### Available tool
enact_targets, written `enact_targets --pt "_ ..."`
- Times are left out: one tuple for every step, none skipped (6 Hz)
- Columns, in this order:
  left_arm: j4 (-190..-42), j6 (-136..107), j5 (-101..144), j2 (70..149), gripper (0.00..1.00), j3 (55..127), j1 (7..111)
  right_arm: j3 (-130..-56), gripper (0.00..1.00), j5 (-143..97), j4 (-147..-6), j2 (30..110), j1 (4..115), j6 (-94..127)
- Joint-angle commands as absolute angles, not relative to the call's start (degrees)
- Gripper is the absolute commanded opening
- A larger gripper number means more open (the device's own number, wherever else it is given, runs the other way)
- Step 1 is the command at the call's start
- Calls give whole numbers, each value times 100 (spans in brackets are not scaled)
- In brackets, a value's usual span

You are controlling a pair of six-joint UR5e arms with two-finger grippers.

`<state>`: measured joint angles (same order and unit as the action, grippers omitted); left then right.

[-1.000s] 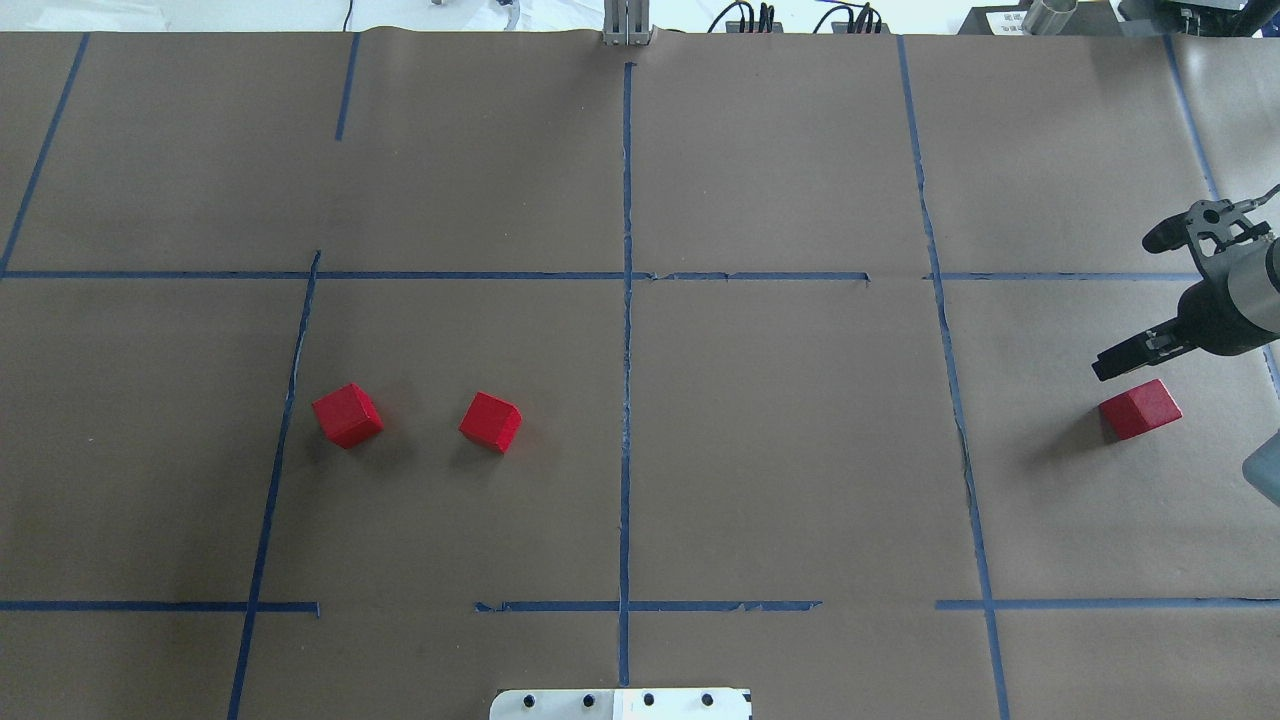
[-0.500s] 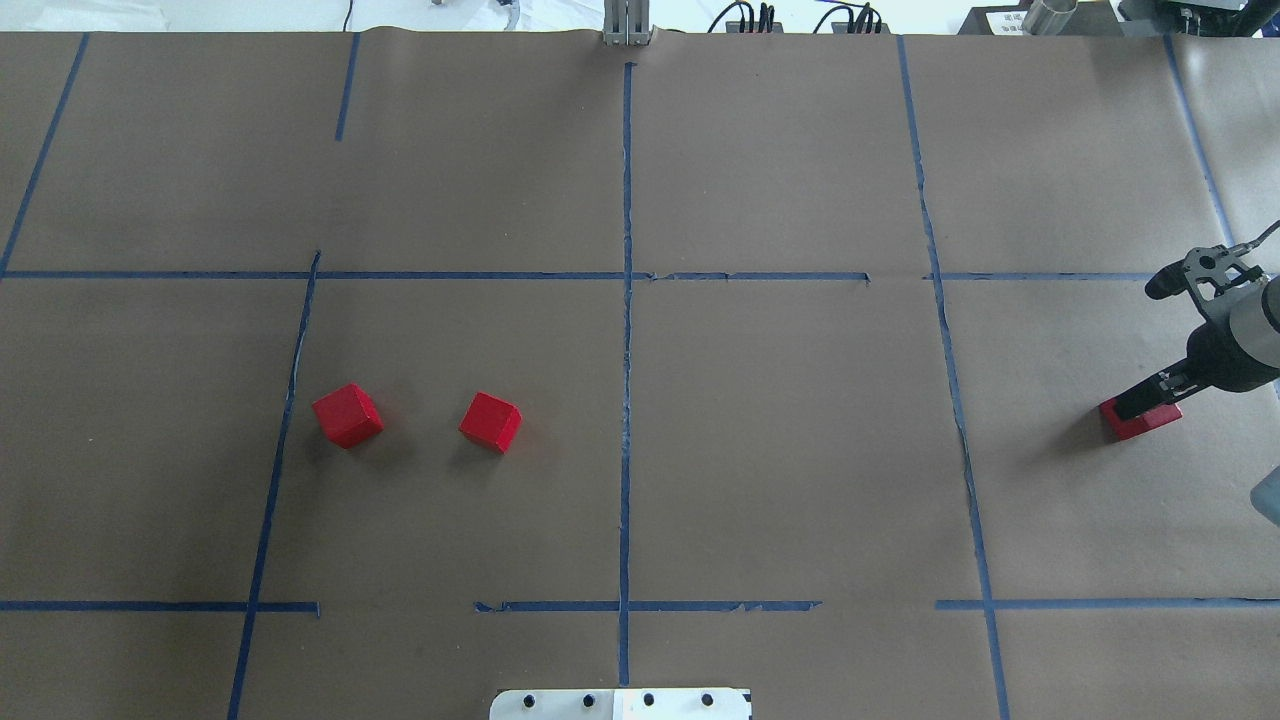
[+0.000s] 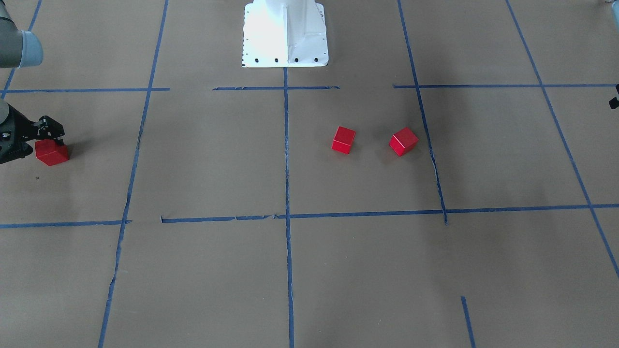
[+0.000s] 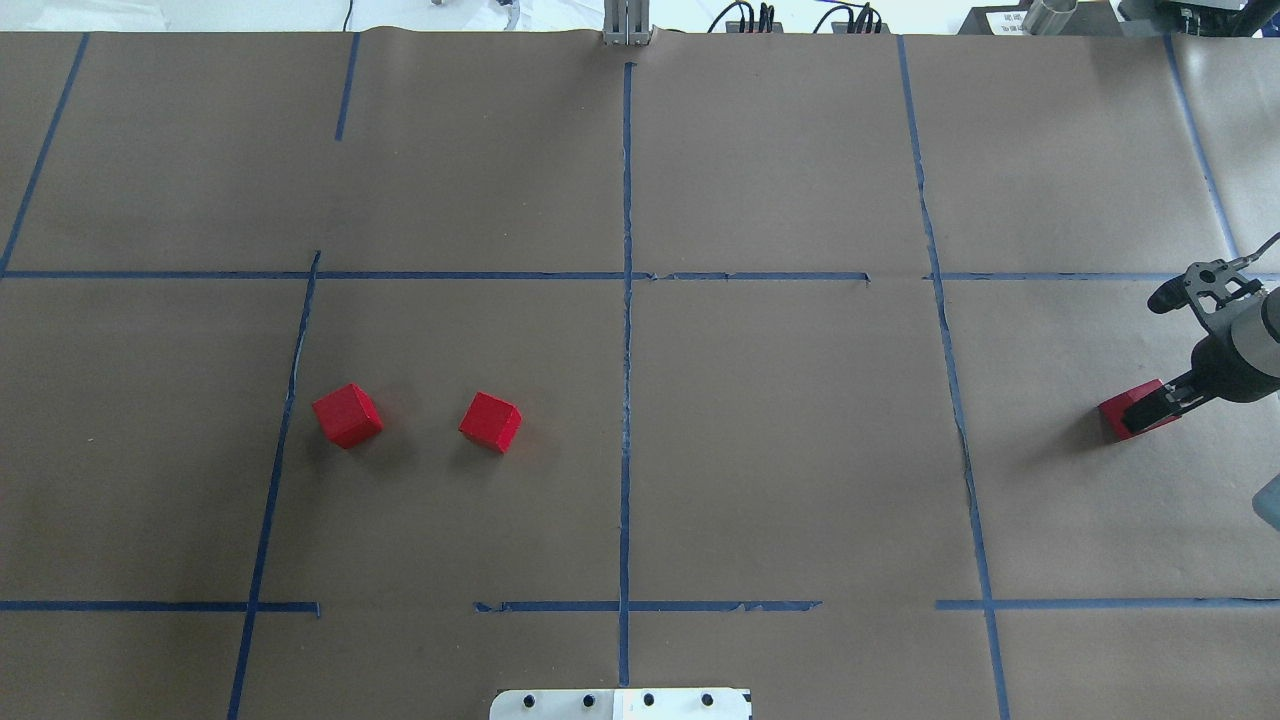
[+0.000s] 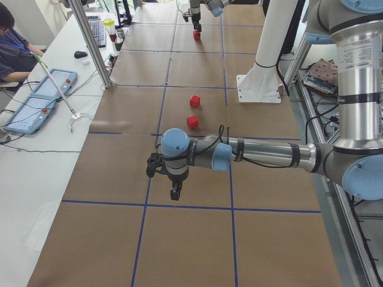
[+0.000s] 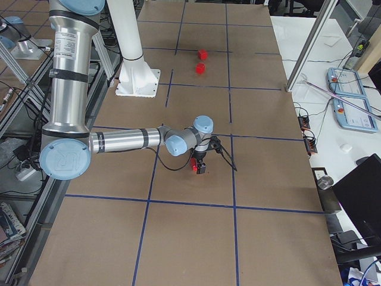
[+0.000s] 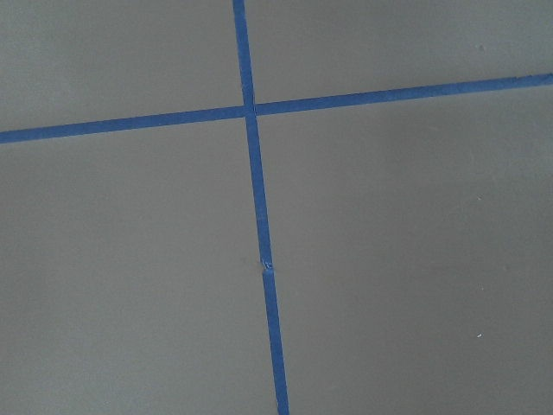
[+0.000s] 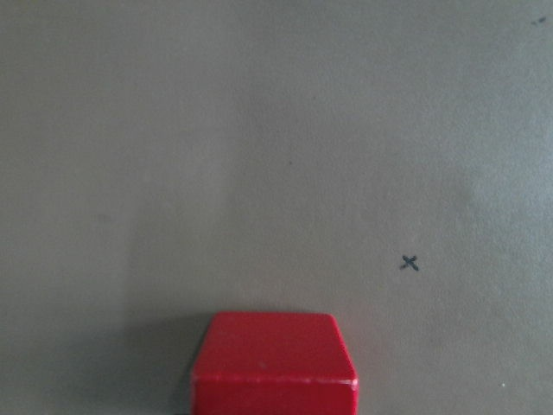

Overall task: Form red blocks into L shape at center
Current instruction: 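Lift the red cube with the right gripper and carry it toward the table center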

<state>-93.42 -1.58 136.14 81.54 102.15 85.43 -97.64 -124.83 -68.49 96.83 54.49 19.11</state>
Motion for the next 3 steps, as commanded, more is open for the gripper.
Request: enact_targets --pt "-9343 -158 13614 8156 100 10239 8543 -9730 91 -12507 -6855 9633 5406 1925" --pt "-9343 -158 13614 8156 100 10248 8543 -9729 90 -12498 -6855 9633 5344 1942" --pt "-9334 -158 13614 8156 100 10257 8543 -9729 82 -12498 -6855 9642 5309 1968"
